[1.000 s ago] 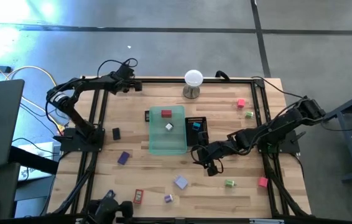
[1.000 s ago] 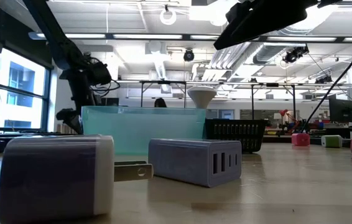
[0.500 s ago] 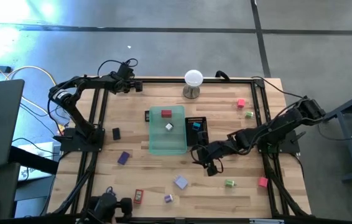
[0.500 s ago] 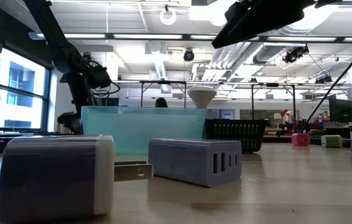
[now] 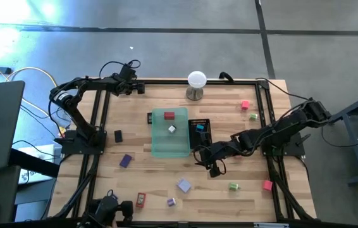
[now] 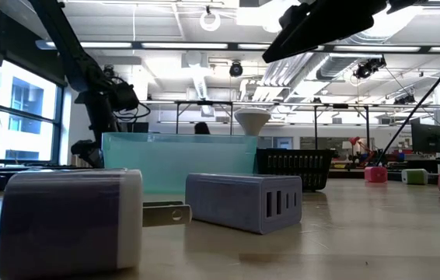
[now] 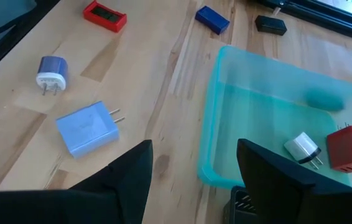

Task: Pick & Place Office items
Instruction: Put the violet digital clock into the black bin

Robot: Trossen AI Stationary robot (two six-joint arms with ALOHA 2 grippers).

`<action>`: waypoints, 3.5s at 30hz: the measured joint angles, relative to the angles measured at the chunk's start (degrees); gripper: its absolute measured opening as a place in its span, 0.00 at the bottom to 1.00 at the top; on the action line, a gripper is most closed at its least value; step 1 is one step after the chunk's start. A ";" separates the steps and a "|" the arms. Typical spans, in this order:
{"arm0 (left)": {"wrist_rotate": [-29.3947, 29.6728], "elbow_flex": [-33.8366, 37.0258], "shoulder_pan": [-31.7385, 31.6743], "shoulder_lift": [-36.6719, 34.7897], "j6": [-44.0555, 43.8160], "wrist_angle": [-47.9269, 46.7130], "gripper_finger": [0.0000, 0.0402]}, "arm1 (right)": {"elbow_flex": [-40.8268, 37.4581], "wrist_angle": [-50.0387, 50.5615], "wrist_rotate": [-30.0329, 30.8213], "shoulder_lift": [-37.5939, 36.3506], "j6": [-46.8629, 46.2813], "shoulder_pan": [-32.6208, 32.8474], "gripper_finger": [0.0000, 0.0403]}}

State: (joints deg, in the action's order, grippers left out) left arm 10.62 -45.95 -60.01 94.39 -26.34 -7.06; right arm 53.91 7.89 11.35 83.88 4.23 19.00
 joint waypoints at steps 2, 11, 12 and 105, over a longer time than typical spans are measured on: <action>0.12 0.01 0.00 0.00 0.30 -0.08 0.99 | 0.00 0.01 0.00 0.00 0.00 -0.02 0.55; 1.31 0.00 1.71 0.08 1.09 -0.34 0.99 | 0.00 0.01 0.00 0.00 0.07 -0.04 0.55; 1.66 0.02 1.95 0.10 1.13 -0.34 0.99 | 0.00 0.03 0.00 0.00 0.07 -0.04 0.55; 10.46 -0.06 3.78 4.87 -2.76 6.32 0.95 | -0.02 -1.25 -7.47 0.00 1.17 -2.62 0.55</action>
State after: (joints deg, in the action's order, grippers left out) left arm 21.08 -46.01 -56.23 99.26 -29.10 -0.74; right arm 53.89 6.63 3.89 83.88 5.40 16.38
